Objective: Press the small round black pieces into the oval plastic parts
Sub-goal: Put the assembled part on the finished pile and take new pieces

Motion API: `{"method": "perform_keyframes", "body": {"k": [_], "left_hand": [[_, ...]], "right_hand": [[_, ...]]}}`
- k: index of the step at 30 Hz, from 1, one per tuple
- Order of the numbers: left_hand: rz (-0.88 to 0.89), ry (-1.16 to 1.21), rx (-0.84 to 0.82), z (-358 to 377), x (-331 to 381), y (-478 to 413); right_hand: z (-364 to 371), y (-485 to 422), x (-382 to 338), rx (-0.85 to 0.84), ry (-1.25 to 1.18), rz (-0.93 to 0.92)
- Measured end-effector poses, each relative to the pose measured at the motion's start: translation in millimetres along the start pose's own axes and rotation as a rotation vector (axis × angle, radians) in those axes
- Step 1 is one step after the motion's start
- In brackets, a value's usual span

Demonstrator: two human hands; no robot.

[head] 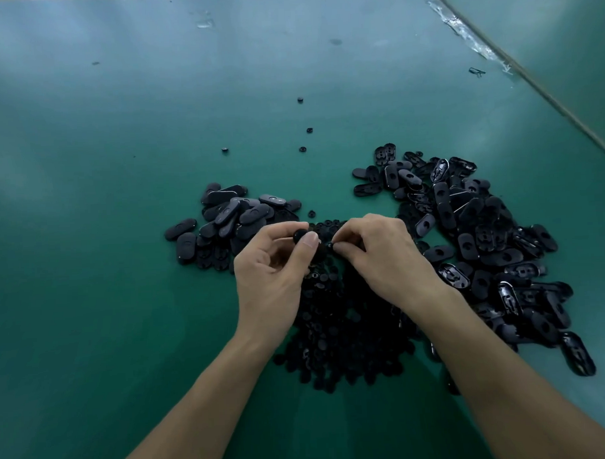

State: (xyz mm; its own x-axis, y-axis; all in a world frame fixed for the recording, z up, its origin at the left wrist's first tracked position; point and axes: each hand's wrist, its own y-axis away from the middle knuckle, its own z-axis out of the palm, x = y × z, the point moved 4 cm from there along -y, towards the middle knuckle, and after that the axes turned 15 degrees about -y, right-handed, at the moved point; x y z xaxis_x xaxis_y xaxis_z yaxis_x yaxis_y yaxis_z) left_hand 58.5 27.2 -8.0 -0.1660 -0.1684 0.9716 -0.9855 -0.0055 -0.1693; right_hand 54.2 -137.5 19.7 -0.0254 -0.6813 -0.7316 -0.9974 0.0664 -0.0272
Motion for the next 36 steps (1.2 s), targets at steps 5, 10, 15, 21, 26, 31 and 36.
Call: {"method": "perform_keyframes", "body": {"k": [5,10,15,21,26,31,36], "left_hand": [[-0.054,0.123,0.024,-1,-3,-1],[-0.039,0.109,0.0,1,-1,0],[-0.077,0.145,0.025,1,-4,-1],[-0.062,0.126,0.031,1,-5,-1],[-0.031,0.086,0.048,0,-5,-3],[-0.051,0.141,0.058,0,-7,-3],[-0.043,0.124,0.031,2,-3,-2]], "right_hand": [[-4,3,-2,0.052,-0.156,-0.05],[-10,5,-7,0.112,-0.378,-0.084],[-10,6,-14,0.104,-0.518,-0.157],[-9,6,-12,0.109,-0.658,-0.106],[-6,10,-14,0.135,-0.745,-0.098],[-2,11,-17,0.124,-0.763,-0.065],[2,10,-19,0.111,-0.709,-0.047]]}}
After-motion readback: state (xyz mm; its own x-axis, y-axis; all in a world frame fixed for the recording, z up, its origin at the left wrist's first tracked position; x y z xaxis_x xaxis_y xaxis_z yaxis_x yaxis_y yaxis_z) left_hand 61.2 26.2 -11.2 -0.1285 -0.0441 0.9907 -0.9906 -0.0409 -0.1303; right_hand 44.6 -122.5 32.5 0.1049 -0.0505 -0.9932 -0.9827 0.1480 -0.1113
